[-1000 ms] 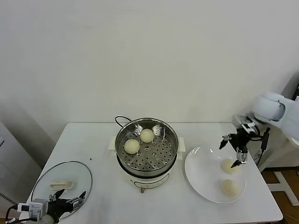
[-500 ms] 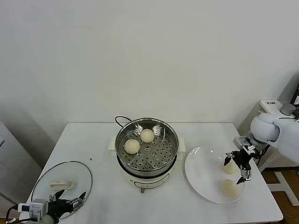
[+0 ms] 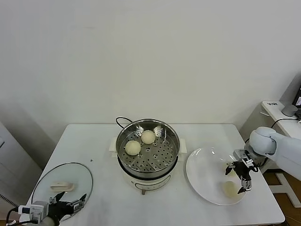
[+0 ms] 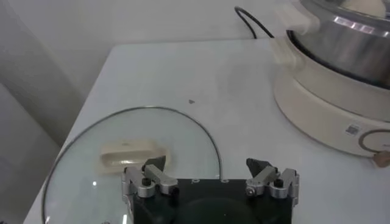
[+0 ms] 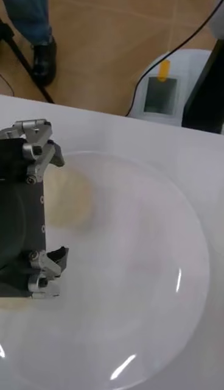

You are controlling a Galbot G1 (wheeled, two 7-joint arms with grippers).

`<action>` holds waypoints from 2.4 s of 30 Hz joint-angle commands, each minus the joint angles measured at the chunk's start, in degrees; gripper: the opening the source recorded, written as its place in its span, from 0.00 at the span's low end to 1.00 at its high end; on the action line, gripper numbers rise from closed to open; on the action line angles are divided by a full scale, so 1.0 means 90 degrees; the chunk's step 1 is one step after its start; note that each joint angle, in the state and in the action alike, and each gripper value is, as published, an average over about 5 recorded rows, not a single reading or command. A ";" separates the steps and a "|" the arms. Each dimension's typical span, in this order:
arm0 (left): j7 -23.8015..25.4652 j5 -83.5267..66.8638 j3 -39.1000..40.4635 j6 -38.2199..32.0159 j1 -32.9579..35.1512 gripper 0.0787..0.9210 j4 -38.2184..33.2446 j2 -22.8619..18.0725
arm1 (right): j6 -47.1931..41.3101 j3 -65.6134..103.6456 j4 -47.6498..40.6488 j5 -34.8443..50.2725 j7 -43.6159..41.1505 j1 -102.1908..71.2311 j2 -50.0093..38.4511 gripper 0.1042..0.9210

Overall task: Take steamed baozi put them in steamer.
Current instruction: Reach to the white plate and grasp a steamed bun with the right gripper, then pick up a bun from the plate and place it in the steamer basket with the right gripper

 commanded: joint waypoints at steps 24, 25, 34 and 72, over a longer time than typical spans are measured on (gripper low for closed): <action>-0.0019 0.0070 0.0006 0.0011 0.0012 0.88 -0.0013 -0.0019 | -0.0129 0.0142 0.0173 0.0132 0.0081 0.0083 -0.0073 0.46; -0.0020 0.0071 0.0006 0.0012 0.0010 0.88 -0.0012 -0.0020 | -0.0127 -0.0031 0.0204 0.0210 0.0061 0.0377 -0.0077 0.46; -0.0011 0.0071 0.0014 -0.0001 0.0000 0.88 0.0031 0.0003 | 0.0162 -0.1281 0.0125 0.1028 -0.0064 0.3365 0.0603 0.45; 0.0015 0.0119 0.0103 -0.0026 -0.0070 0.88 0.0131 0.0028 | 0.4955 -0.0971 0.0517 -0.0085 0.0237 0.2606 0.4226 0.46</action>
